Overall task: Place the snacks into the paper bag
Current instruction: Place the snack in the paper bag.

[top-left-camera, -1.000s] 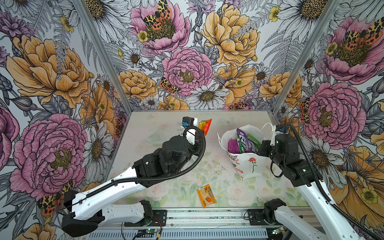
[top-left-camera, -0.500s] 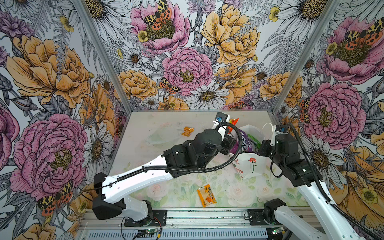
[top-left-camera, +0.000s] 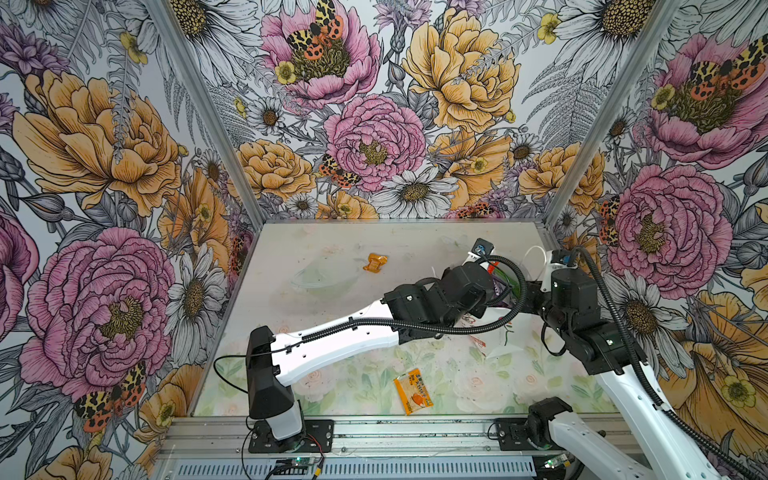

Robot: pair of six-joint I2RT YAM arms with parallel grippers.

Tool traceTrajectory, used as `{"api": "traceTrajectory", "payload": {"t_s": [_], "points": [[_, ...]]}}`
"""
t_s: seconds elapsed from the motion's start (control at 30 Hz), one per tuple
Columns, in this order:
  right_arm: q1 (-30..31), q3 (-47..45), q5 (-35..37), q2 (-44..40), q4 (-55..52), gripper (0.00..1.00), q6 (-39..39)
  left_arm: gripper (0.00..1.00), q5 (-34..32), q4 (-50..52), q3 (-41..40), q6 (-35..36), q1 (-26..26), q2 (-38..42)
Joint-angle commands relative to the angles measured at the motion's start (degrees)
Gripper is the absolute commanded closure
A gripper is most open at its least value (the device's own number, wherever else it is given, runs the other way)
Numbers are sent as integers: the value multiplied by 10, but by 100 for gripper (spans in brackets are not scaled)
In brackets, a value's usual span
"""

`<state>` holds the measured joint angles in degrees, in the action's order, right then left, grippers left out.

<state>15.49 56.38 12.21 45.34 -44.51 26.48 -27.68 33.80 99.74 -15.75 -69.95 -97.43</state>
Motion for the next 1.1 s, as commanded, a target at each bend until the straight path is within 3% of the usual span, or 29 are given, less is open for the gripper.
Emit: {"api": "traceTrajectory", "payload": {"t_s": [0.0, 0.4, 1.07], "points": [[-3, 0, 2, -11, 33, 100, 7, 100, 14, 15, 15, -31, 10, -1], [-3, -1, 4, -8, 32, 100, 8, 100, 67, 19, -10, -69, 43, -23], [-3, -1, 5, -12, 33, 100, 7, 100, 153, 34, 88, -74, 59, -155]]}}
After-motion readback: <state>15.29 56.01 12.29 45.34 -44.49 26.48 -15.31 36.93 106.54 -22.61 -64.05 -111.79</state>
